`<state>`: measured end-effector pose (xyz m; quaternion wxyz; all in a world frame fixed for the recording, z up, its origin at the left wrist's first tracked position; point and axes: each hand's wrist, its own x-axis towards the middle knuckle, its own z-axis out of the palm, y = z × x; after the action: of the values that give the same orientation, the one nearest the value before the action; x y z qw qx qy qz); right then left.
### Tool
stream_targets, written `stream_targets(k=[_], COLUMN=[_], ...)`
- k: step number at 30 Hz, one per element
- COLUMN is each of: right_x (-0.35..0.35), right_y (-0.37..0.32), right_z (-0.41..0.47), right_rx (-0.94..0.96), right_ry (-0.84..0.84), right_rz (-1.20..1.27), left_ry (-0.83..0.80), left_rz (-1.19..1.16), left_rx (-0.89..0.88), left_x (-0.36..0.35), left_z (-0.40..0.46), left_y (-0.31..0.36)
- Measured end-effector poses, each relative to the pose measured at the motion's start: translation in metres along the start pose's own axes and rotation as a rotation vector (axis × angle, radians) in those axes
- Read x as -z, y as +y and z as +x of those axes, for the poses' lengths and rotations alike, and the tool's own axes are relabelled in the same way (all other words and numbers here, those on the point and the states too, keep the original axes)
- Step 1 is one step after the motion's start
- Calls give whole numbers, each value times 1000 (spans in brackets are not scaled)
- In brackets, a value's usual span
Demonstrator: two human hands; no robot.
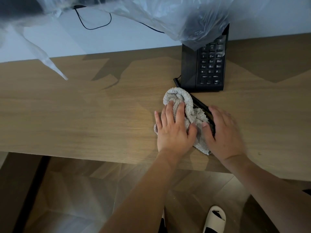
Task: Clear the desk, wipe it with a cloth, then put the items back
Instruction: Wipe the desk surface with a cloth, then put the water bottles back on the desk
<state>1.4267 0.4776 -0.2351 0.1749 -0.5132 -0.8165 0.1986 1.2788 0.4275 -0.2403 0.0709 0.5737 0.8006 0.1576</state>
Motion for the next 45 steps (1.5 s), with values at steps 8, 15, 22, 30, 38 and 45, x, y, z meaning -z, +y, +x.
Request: stream_targets(k=[8, 15, 22, 30, 38, 45], right_x=[59, 149, 209, 245, 263, 284], right_y=[-34, -85, -80, -45, -31, -6], right_z=[-18, -46, -84, -118, -150, -203], right_rx=[-86, 2, 10, -152, -358, -502], right_ry=[-159, -125, -65, 11, 118, 220], right_rz=[4, 8, -35, -67, -110, -158], left_ry=[-76, 90, 127, 125, -10, -57], left_rz=[73, -36, -50, -76, -106, -66], left_rx=[4, -23, -109, -280, -534, -814], left_x=[69, 149, 185, 184, 168, 156], left_z=[3, -32, -57, -53, -30, -49], left_y=[4, 29, 78, 125, 166, 235])
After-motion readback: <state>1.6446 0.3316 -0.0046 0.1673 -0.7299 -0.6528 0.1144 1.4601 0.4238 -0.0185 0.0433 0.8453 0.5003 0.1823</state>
